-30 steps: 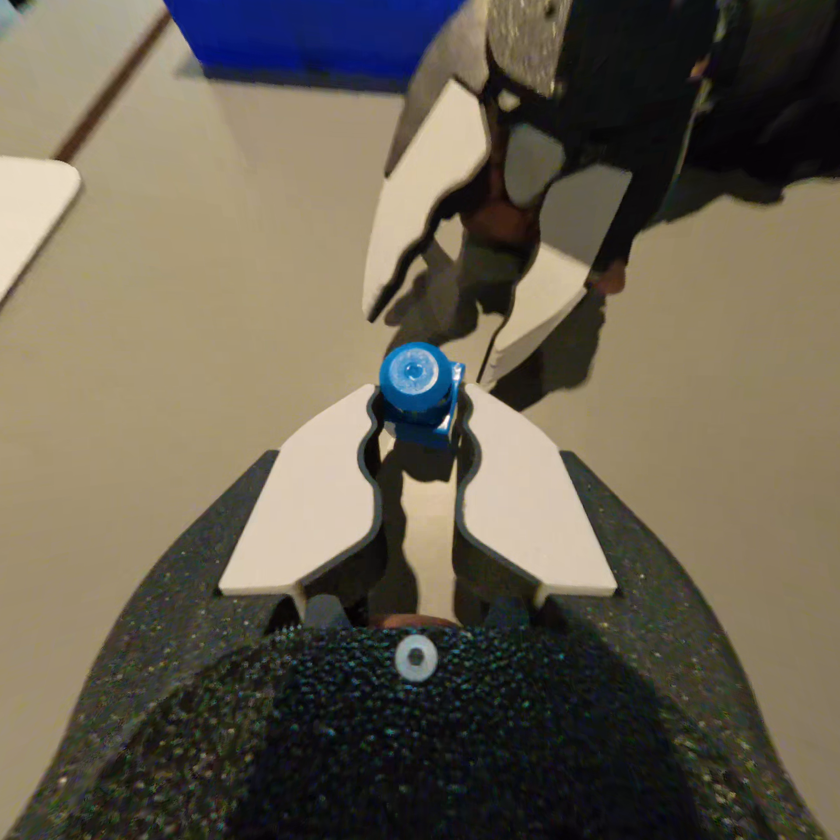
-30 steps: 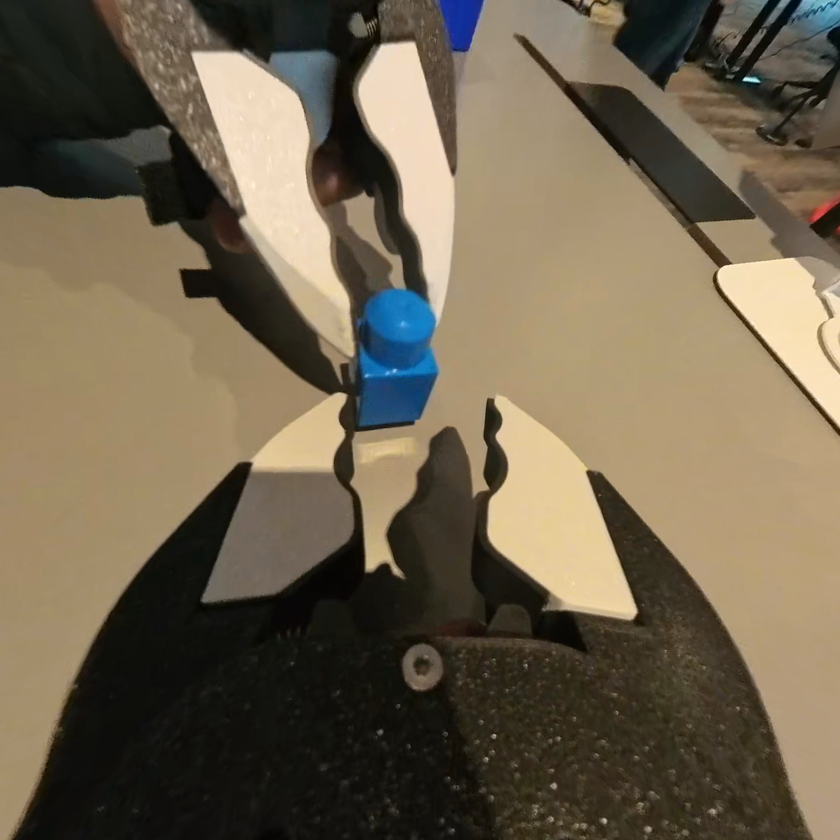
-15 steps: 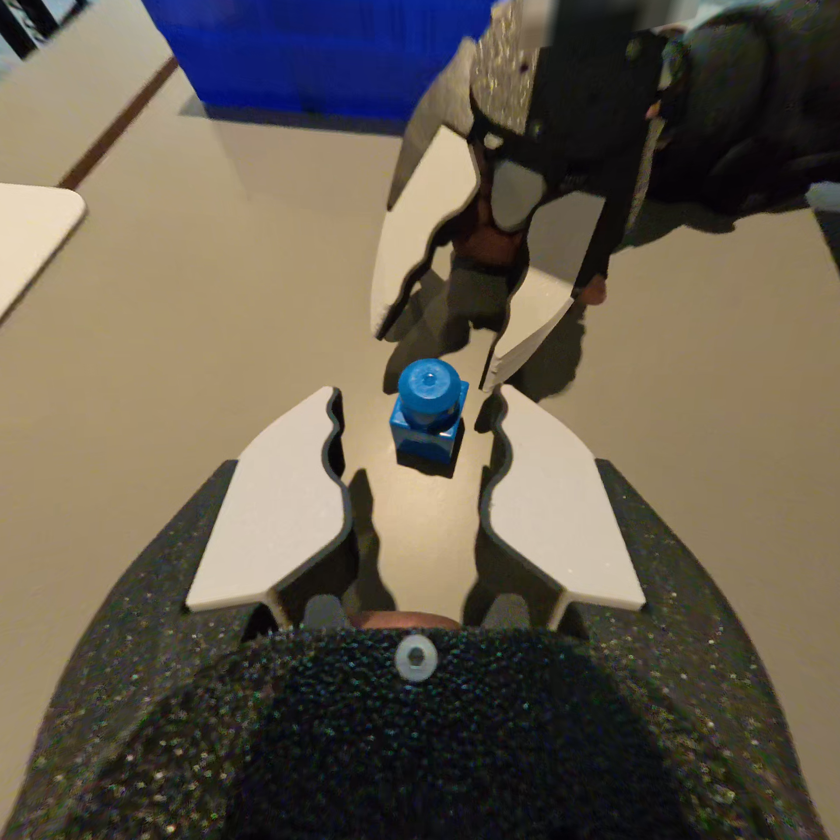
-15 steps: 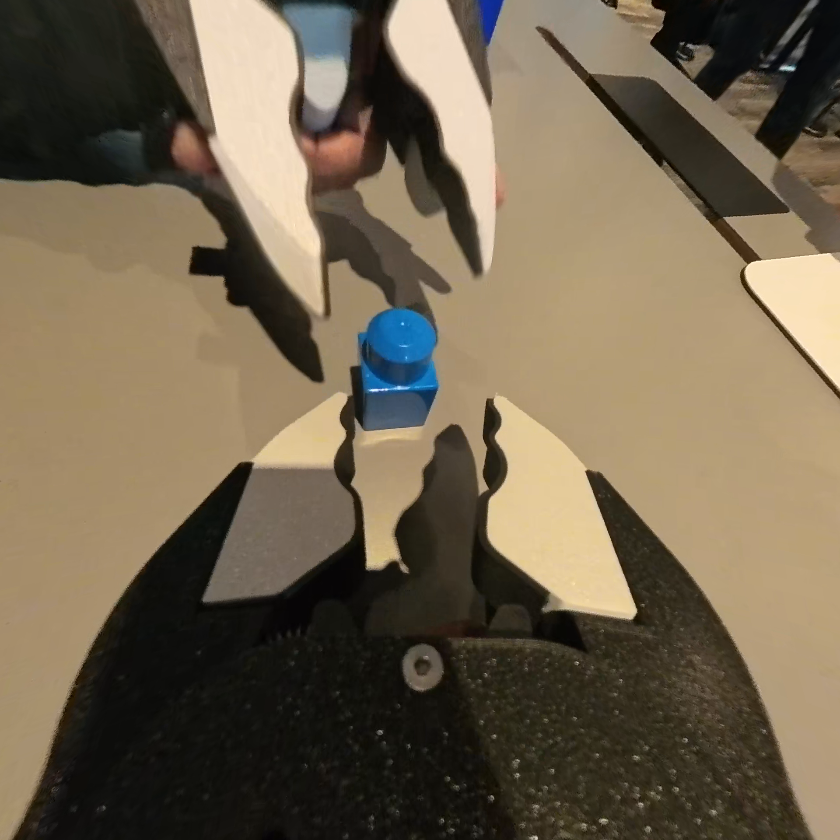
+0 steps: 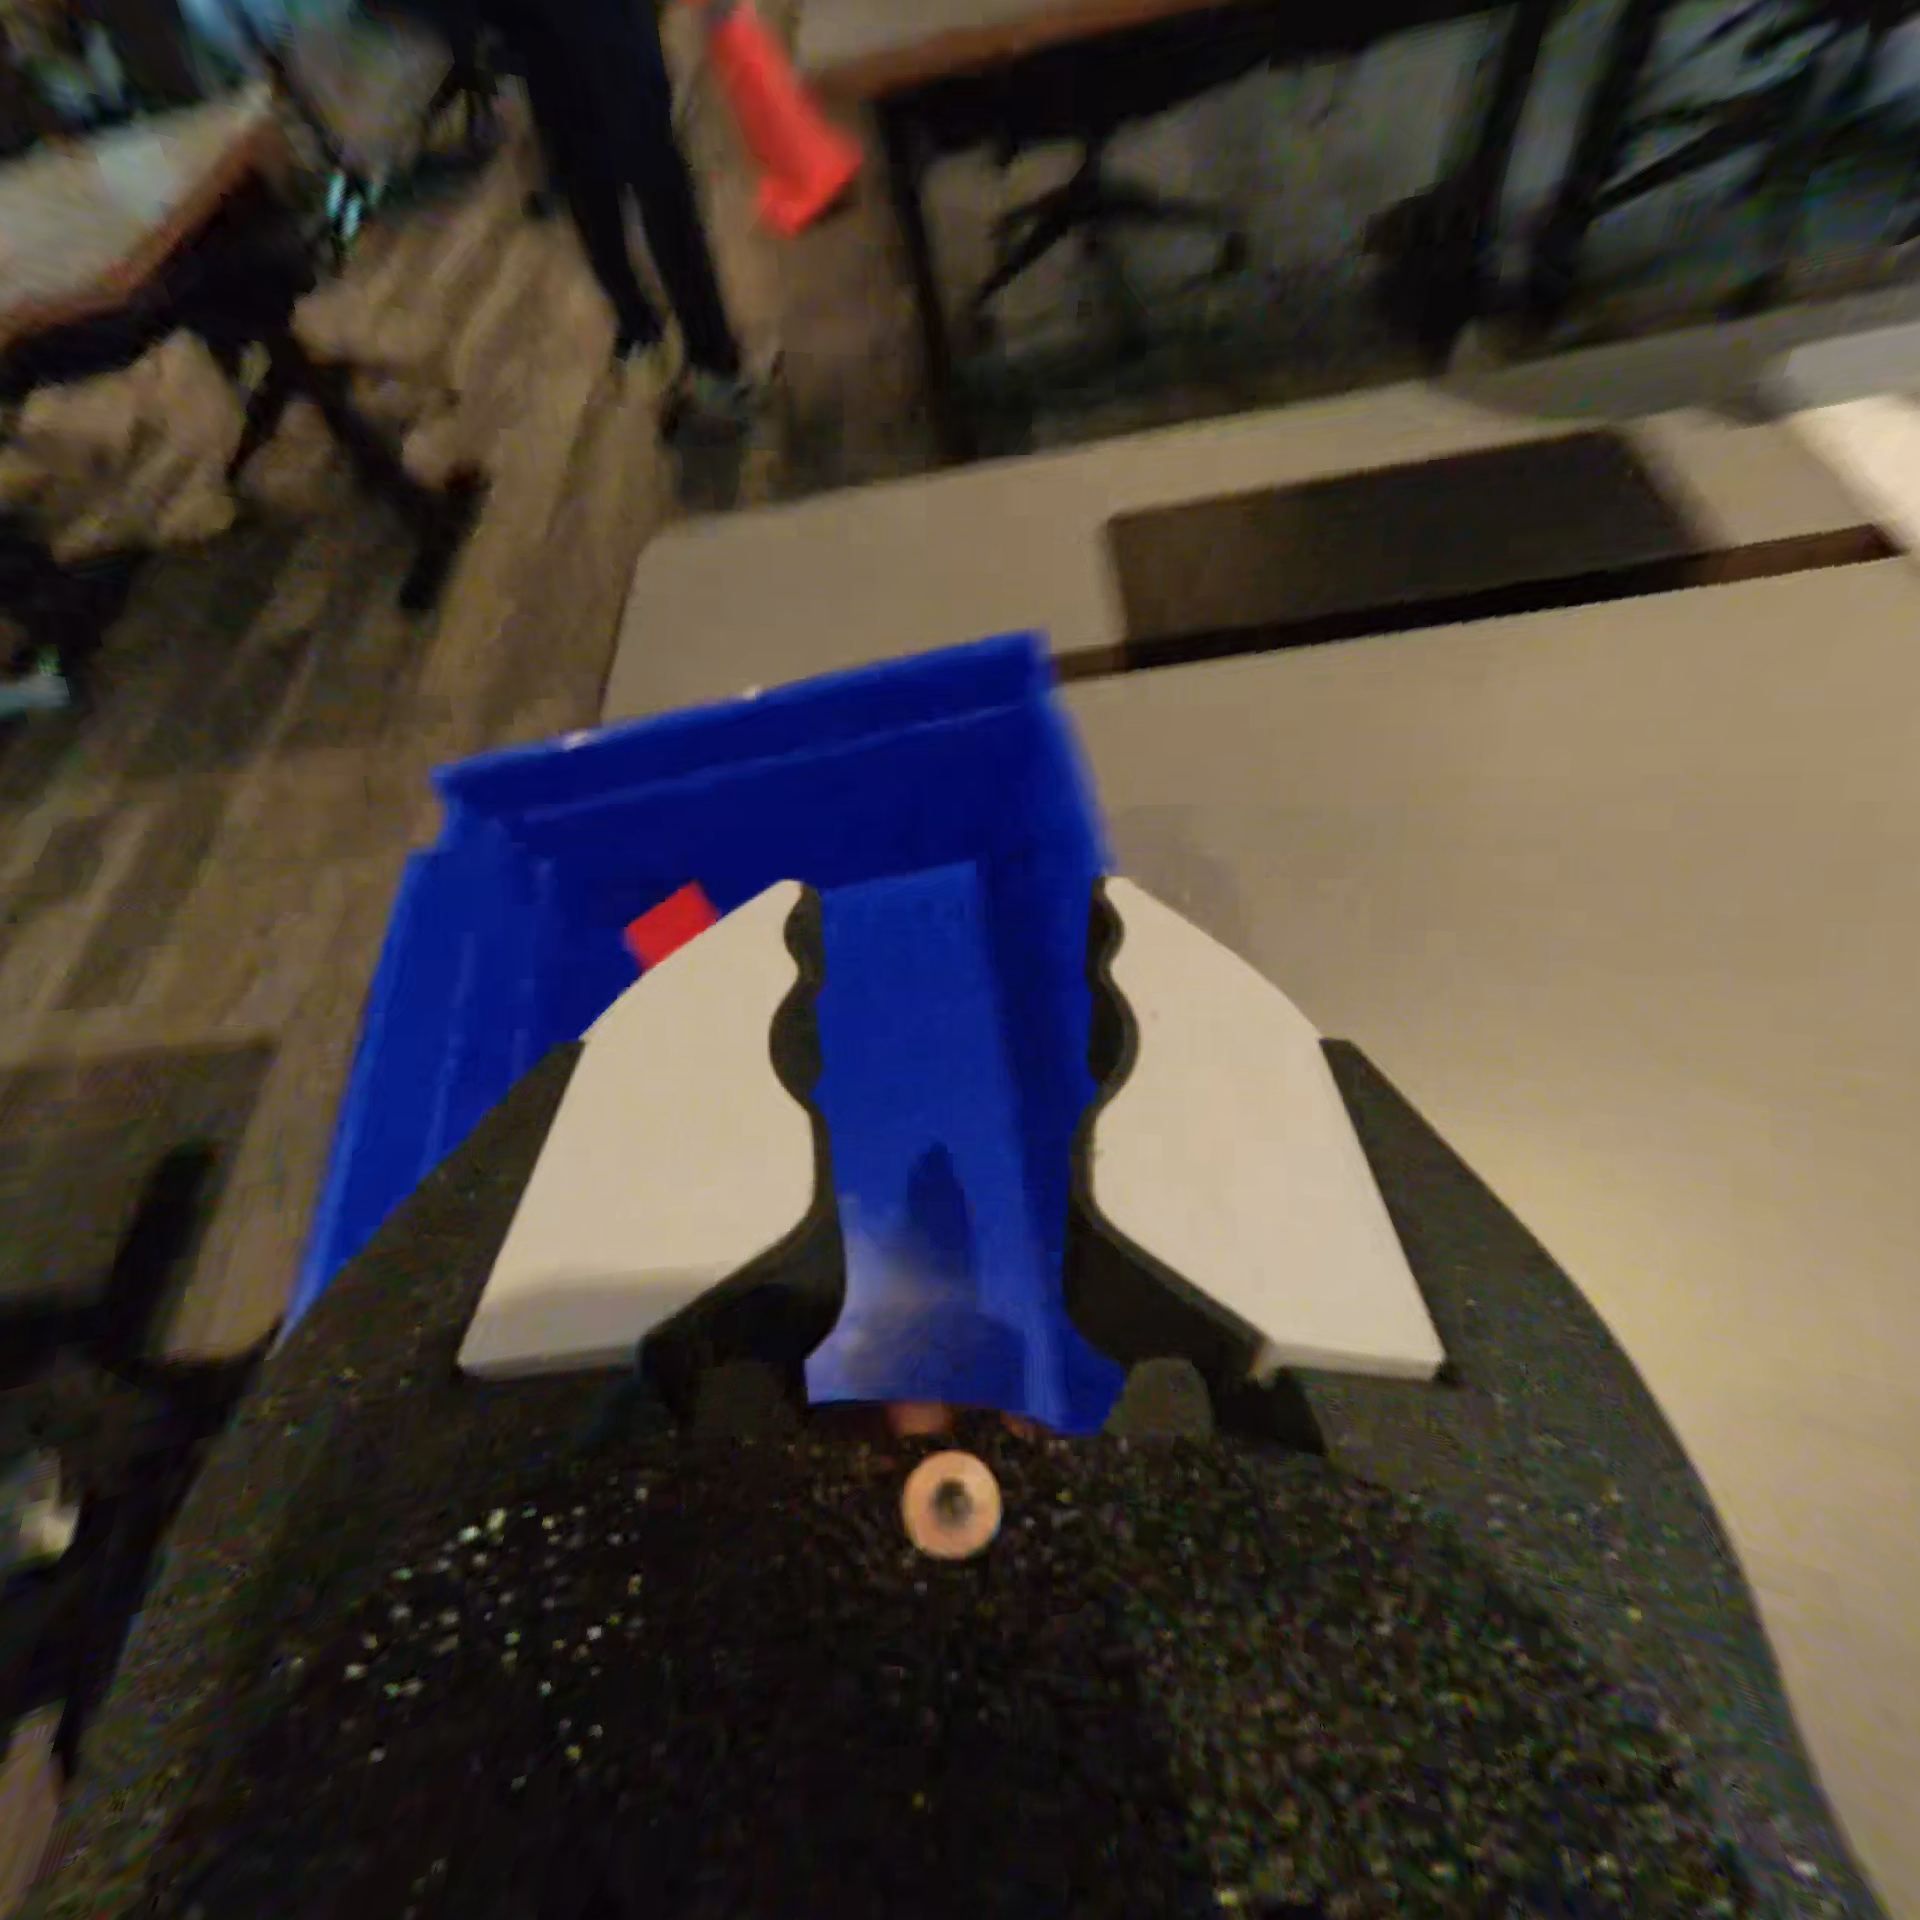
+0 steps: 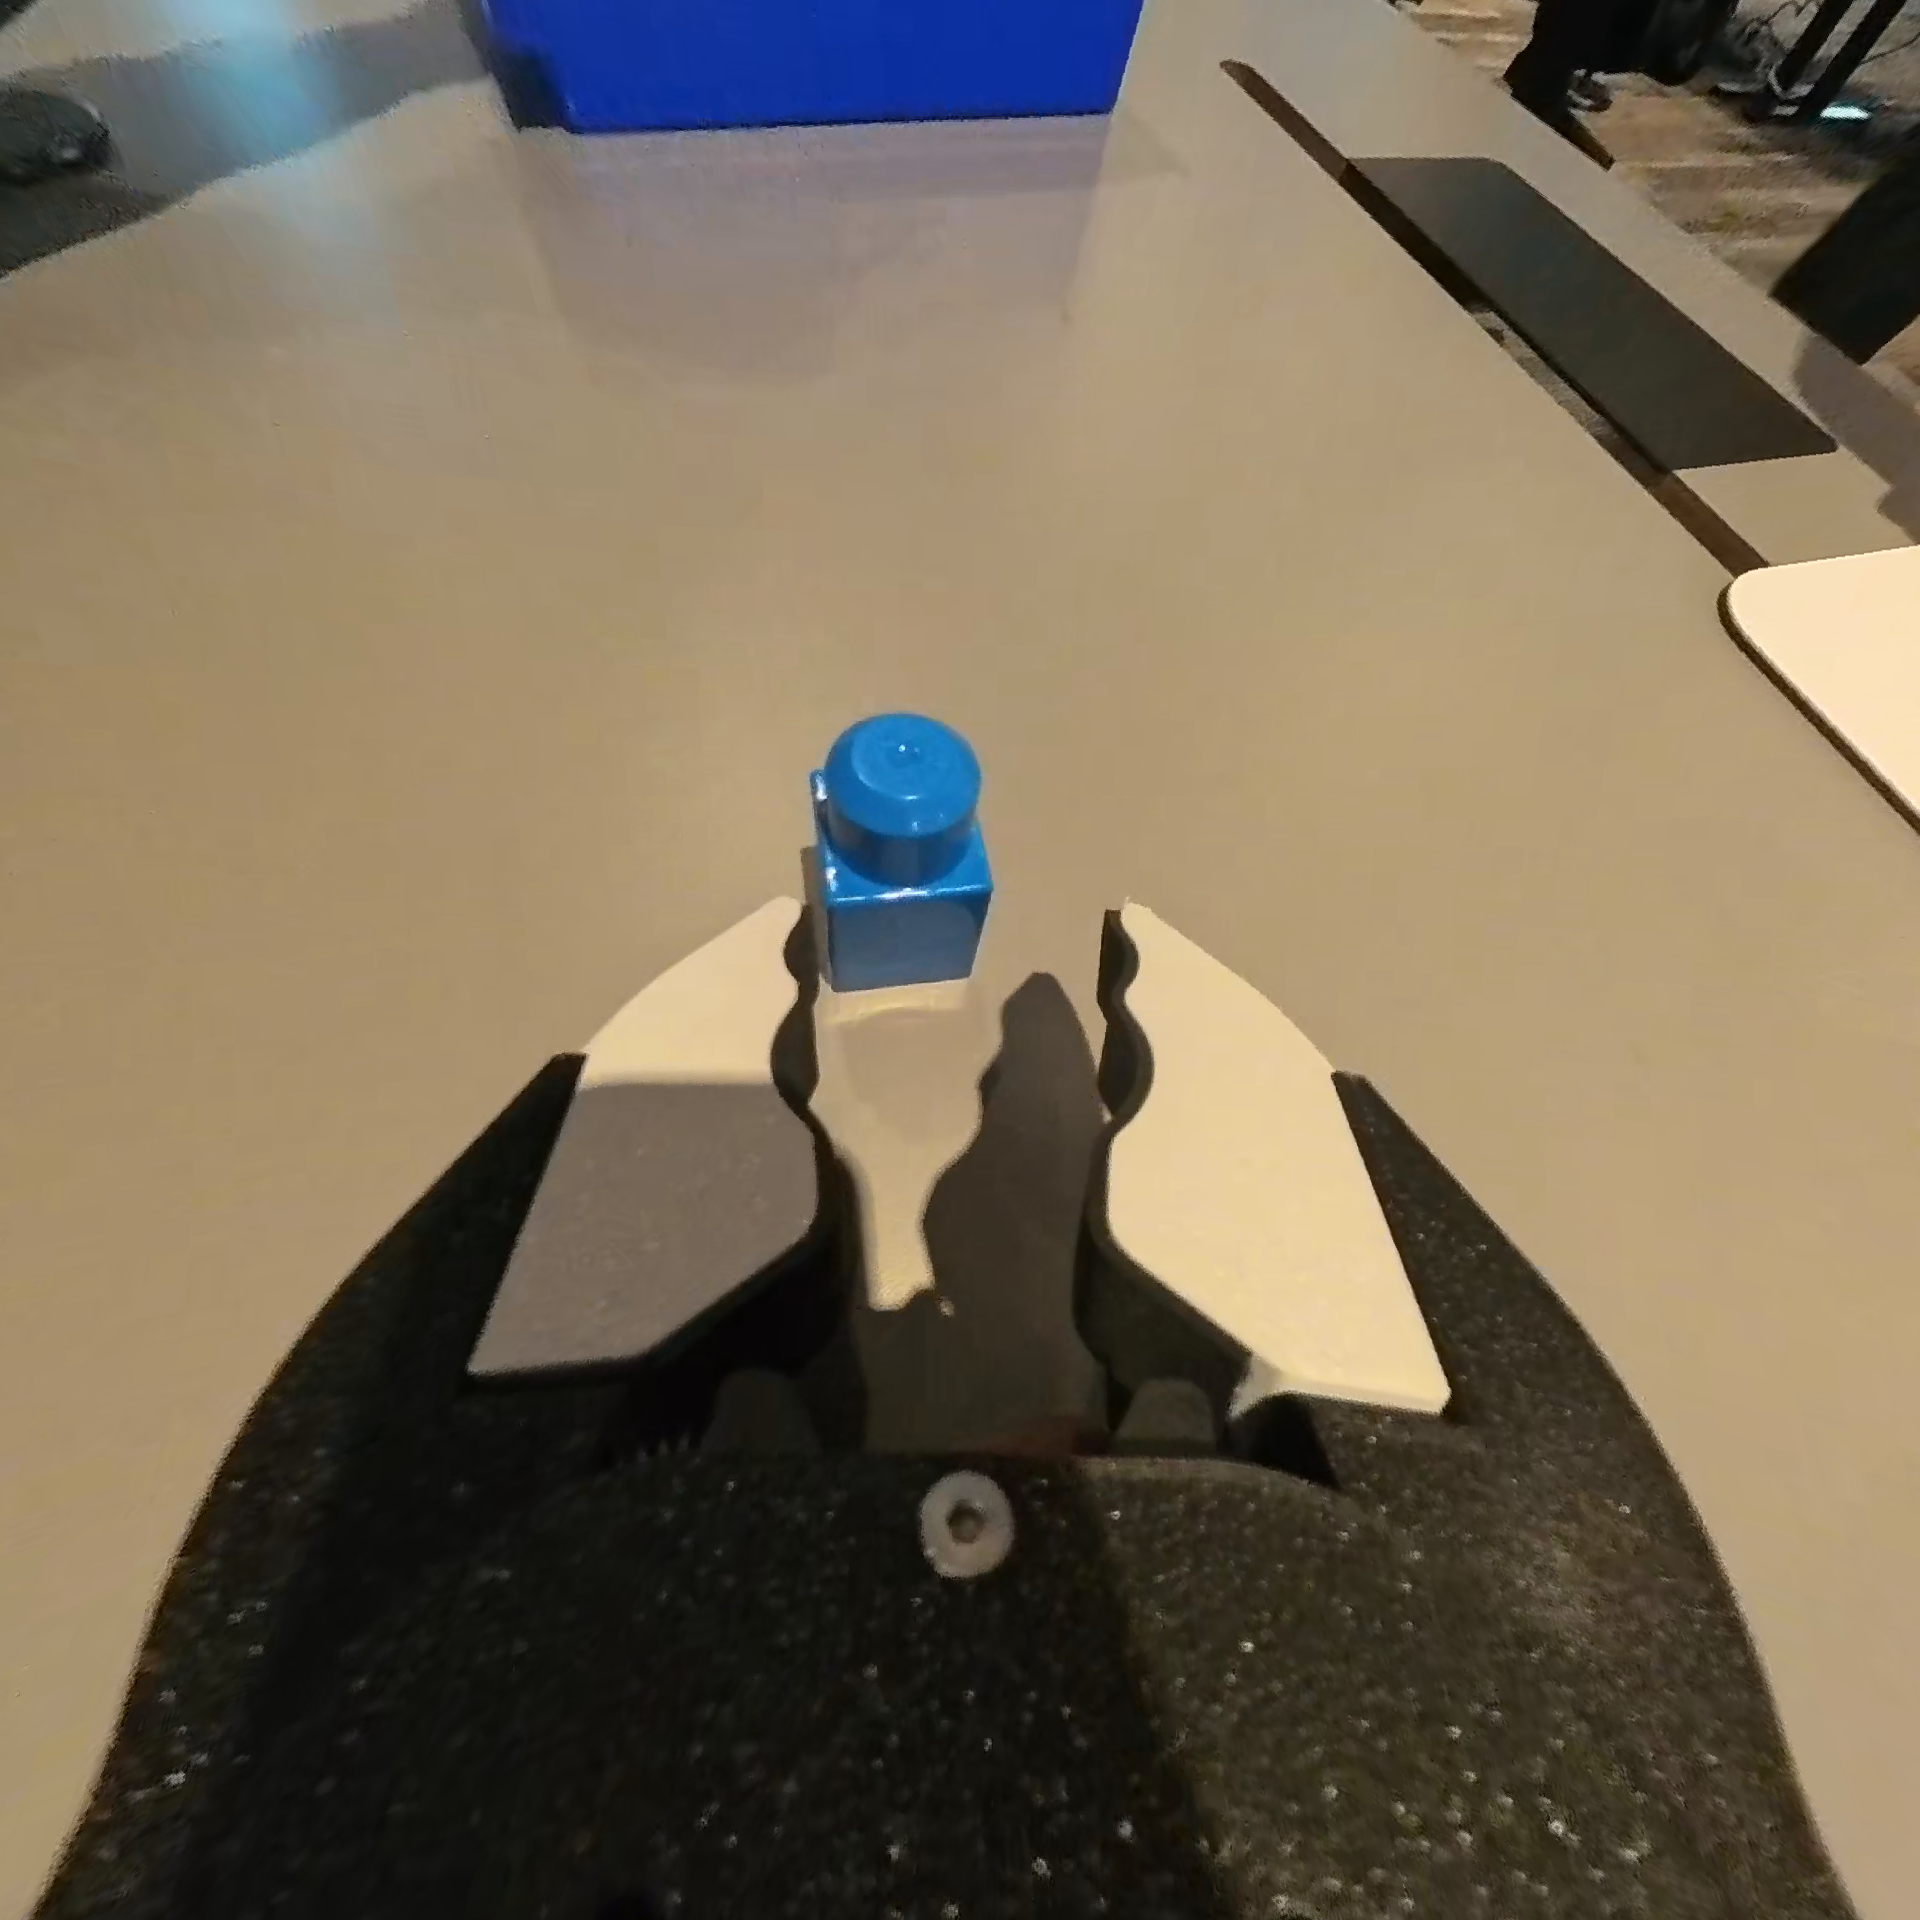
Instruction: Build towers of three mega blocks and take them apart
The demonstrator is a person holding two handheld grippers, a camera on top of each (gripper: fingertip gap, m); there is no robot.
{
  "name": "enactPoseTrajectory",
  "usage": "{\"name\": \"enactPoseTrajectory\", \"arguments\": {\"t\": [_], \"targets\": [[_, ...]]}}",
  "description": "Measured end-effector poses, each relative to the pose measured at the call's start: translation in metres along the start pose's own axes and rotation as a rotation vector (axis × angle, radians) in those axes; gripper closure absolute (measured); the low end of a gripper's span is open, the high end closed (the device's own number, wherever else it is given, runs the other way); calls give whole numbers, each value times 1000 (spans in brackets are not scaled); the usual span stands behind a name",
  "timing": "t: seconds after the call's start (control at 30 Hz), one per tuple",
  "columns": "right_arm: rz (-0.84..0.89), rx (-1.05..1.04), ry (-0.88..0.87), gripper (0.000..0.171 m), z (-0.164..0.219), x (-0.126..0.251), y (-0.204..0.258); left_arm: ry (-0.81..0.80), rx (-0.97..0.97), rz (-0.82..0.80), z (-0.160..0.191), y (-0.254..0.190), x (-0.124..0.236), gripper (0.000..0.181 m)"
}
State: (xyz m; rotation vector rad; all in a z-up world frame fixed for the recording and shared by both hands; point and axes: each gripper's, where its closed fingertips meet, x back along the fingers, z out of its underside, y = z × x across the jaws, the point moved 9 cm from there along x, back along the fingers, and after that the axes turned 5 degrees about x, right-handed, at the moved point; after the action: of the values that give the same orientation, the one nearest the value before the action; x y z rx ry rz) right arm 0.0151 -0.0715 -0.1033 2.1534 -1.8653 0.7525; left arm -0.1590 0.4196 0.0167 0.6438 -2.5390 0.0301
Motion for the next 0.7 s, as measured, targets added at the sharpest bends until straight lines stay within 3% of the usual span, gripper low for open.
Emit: {"name": "enactPoseTrajectory", "arguments": {"t": [0.13, 0.37, 0.47, 0.6, 0.7], "targets": [[-10, -12, 0, 119, 0, 0, -1, 238, 102, -50, 22, 54, -66, 129], [-26, -43, -19, 121, 0, 1, -4, 507, 109, -179, 59, 86, -144, 124], [-40, -72, -32, 122, 0, 3, -7, 492, 99, -197, 64, 91, -152, 141], [-50, -102, -54, 123, 0, 5, -10, 445, 97, -144, 64, 90, -146, 143], [-39, -109, -73, 123, 0, 7, -11, 300, 94, -119, 46, 79, -122, 144]]}}
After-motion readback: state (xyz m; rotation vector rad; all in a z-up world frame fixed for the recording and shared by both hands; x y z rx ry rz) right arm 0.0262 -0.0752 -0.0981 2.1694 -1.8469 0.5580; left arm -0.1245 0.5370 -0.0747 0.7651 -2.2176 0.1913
